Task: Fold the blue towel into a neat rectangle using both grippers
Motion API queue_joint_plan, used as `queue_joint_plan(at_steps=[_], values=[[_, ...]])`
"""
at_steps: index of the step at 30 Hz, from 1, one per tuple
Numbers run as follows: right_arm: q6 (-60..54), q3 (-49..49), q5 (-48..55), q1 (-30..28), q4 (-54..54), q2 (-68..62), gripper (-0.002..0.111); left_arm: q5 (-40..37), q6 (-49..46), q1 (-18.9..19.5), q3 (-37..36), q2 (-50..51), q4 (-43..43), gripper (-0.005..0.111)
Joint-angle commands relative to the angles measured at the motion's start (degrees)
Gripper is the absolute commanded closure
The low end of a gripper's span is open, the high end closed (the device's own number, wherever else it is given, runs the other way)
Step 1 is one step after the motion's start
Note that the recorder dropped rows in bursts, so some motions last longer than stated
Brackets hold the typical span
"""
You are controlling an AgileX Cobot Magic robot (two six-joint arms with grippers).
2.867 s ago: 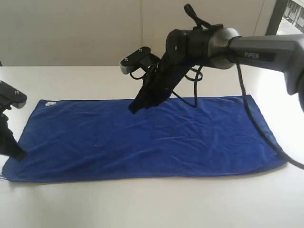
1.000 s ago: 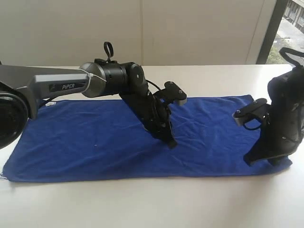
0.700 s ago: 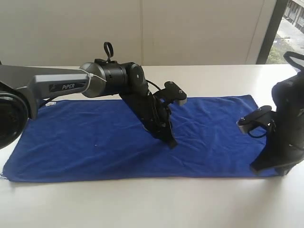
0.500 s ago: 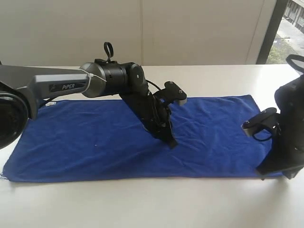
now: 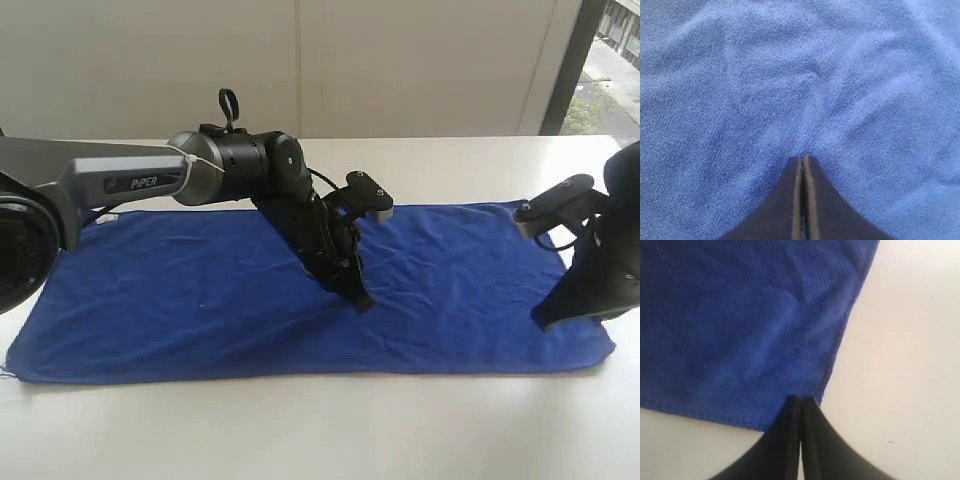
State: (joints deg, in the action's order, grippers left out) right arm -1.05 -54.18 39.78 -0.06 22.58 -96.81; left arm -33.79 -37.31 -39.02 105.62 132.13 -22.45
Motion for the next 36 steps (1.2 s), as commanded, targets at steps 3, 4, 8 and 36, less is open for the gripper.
queue_joint_plan(at_steps=[3, 4, 8, 36], values=[[3.4, -0.1, -0.7, -0.5, 2.2, -5.8, 0.108, -0.9, -0.2, -0.2, -0.3, 0.9, -0.2, 0.107], [4.2, -0.1, -0.5, -0.5, 2.9, -6.2, 0.108, -0.9, -0.2, -0.2, -0.3, 0.9, -0.2, 0.107], [4.2, 0.4, 1.1, -0.5, 3.2, -7.1, 0.108, -1.1, -0.2, -0.2, -0.3, 0.9, -0.2, 0.107], [6.3, 1.5, 2.0, -0.5, 1.2, 14.2, 0.108, -2.9, 1.1, 0.4, -0.3, -10.4, 4.6, 0.107]])
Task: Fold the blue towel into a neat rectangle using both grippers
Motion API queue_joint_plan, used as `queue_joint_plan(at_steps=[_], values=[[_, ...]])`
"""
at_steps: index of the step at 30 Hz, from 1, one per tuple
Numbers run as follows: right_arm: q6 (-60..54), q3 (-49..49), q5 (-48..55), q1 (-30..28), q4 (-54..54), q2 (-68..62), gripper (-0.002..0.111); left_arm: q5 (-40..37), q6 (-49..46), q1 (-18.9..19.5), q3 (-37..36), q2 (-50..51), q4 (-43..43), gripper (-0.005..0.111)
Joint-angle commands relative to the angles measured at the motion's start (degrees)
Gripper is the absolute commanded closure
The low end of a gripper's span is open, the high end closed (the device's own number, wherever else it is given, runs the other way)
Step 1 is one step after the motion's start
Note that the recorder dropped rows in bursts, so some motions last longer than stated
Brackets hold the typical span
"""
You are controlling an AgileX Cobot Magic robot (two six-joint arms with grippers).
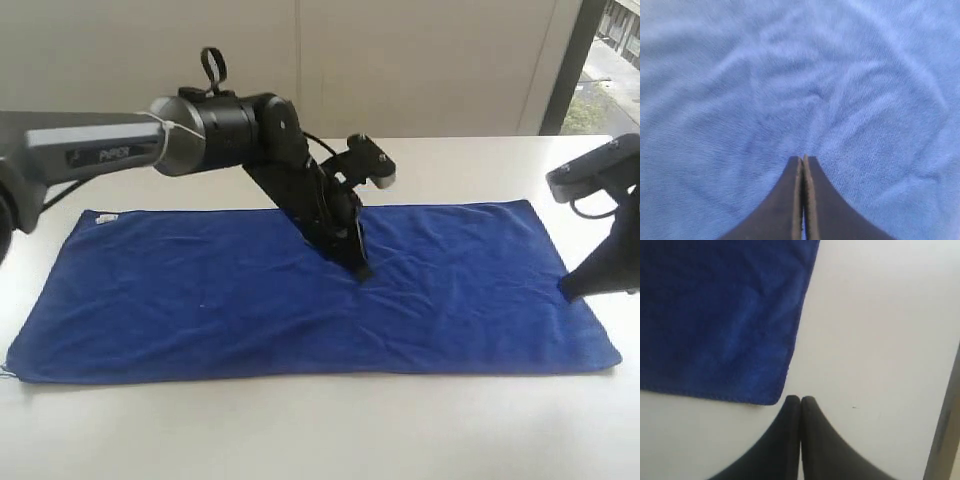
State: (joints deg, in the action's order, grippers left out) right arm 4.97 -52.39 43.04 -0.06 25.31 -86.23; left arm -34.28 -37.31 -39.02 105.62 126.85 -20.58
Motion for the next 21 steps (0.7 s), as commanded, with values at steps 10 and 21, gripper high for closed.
queue_joint_plan(at_steps=[10, 21], values=[[-0.7, -0.3, -6.5, -0.5, -10.5, 5.6, 0.108, -18.9, 21.9, 17.1, -8.9, -28.0, 25.8, 0.107], [0.3, -0.3, -7.8, -0.5, -14.7, 5.6, 0.108, -7.8, 30.0, 23.0, -37.4, -66.0, 25.8, 0.107]])
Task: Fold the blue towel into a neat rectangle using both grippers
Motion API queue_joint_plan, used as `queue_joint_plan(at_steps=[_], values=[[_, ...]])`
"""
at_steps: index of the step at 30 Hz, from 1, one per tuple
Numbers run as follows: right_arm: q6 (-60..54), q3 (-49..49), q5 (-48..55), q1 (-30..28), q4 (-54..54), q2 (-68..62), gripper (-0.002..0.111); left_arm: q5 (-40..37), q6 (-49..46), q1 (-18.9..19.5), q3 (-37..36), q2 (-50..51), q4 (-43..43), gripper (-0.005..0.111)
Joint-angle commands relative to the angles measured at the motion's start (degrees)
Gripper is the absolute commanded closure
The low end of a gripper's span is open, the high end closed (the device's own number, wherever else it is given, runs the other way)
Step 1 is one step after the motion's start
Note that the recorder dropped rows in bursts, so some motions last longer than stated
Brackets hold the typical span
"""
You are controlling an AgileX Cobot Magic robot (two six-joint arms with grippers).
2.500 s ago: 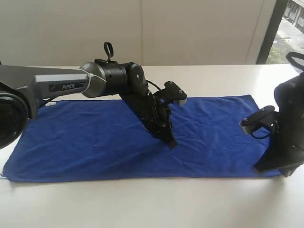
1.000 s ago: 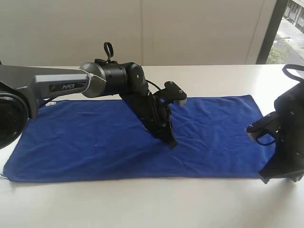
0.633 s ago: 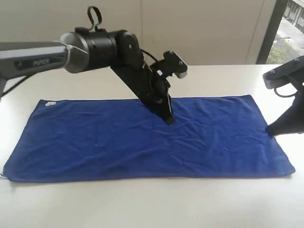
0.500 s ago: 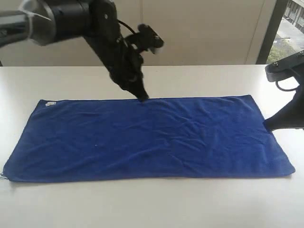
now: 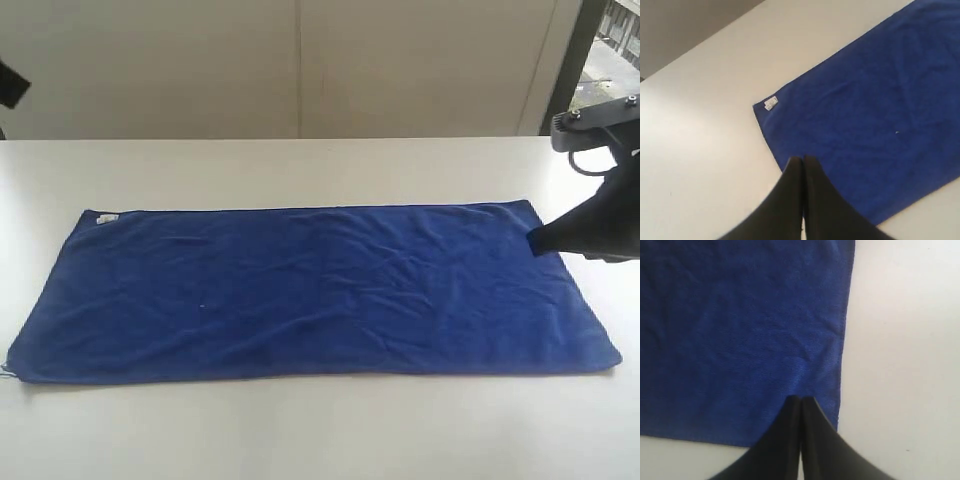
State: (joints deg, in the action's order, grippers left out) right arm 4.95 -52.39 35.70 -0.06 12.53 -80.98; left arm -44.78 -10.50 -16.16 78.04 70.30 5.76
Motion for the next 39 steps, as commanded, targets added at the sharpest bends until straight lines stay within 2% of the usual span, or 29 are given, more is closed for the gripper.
queue_joint_plan(at_steps=[1, 3, 9, 10, 14, 17, 19, 22, 25, 29, 31, 39], values=[[0.3, -0.3, -0.5, -0.5, -2.3, 0.4, 0.108, 4.0, 3.8, 0.2, -12.4, -11.4, -0.5, 0.107], [0.3, -0.3, -0.5, -0.5, -2.4, 0.4, 0.108, 7.4, 6.2, 0.2, -18.9, -15.9, 0.2, 0.107], [0.2, -0.3, -3.5, -0.5, -2.5, 0.4, 0.108, 29.7, 25.6, 0.2, -40.7, -29.9, 6.4, 0.107], [0.2, -0.3, -4.7, -0.5, -2.5, 0.2, 0.108, 32.5, 26.4, 0.2, -43.6, -32.0, 6.5, 0.107], [0.2, -0.3, -7.7, -0.6, -2.5, -2.6, 0.108, 36.3, 27.2, 0.2, -52.4, -37.1, 7.5, 0.107], [0.2, -0.4, -9.0, -1.5, -2.5, -6.3, 0.102, 38.5, 27.5, 0.2, -57.9, -39.0, 9.6, 0.107], [0.2, -1.0, -9.7, -2.9, -3.1, -9.1, 0.094, 40.8, 29.3, 0.2, -59.3, -38.9, 9.7, 0.107], [-0.6, -3.3, -8.4, -5.7, -4.0, -13.2, 0.082, 40.2, 30.0, 1.6, -59.4, -37.3, 9.7, 0.107], [-4.3, -6.7, -5.8, -7.3, -6.7, -17.2, 0.074, 36.9, 34.3, 5.3, -59.0, -35.1, 9.7, 0.107], [-12.0, -12.4, -3.5, -7.9, -13.4, -22.2, 0.073, 36.9, 34.7, 11.1, -58.0, -31.1, 9.7, 0.107], [-12.8, -15.0, -2.5, -8.0, -14.0, -24.3, 0.073, 37.8, 34.7, 12.7, -57.9, -30.1, 9.7, 0.107], [-14.2, -23.3, 1.5, -9.8, -13.9, -31.0, 0.073, 40.0, 34.7, 13.8, -57.9, -29.6, 9.7, 0.107]])
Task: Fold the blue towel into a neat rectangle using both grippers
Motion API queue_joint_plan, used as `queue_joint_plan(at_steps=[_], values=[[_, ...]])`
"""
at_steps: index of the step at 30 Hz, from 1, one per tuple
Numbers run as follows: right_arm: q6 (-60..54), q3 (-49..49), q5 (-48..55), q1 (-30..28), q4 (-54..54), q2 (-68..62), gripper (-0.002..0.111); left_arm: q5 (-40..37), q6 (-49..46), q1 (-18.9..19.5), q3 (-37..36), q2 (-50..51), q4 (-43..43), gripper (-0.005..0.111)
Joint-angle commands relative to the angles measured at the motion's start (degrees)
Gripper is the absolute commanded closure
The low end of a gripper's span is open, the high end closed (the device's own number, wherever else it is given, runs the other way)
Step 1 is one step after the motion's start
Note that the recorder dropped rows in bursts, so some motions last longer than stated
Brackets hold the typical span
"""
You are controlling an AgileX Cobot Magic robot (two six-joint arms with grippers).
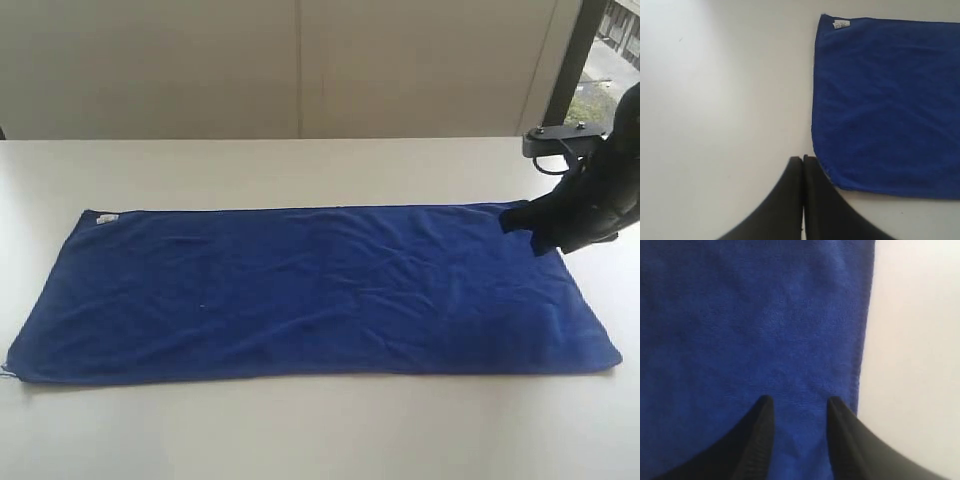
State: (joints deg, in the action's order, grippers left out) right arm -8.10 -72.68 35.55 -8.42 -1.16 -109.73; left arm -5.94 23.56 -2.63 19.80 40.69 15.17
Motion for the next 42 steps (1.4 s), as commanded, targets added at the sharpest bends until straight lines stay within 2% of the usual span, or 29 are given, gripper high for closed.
queue_joint_plan(at_steps=[1, 8, 20, 25, 30, 37, 42], values=[[-1.5, -3.4, 1.9, -2.0, -0.3, -2.7, 0.073, 1.2, 0.7, 0.2, 0.3, 0.0, 0.3, 0.107], [-2.4, -3.5, 2.5, -3.6, -0.5, -6.3, 0.059, 1.4, 0.7, 0.2, 0.3, 0.0, 0.3, 0.107], [-2.6, -3.5, 0.8, -3.6, -0.8, -10.0, 0.059, 1.4, 0.7, 0.2, 0.3, 0.0, 0.3, 0.107], [-2.6, -3.5, 0.8, -3.6, -1.0, -10.0, 0.066, 1.4, 0.7, 0.2, 0.3, 0.0, 0.3, 0.107], [-2.6, -3.5, 1.5, -3.6, -1.0, -10.0, 0.067, 1.4, 0.7, 0.2, 0.3, 0.0, 0.3, 0.107], [-2.6, -3.5, 2.5, -3.6, -1.0, -9.8, 0.092, 1.4, 0.7, 0.2, 0.3, 0.0, 0.3, 0.107], [-2.6, -3.5, 3.1, -3.2, -1.0, -6.9, 0.101, 1.4, 0.7, 0.2, 0.3, 0.0, 0.3, 0.107]])
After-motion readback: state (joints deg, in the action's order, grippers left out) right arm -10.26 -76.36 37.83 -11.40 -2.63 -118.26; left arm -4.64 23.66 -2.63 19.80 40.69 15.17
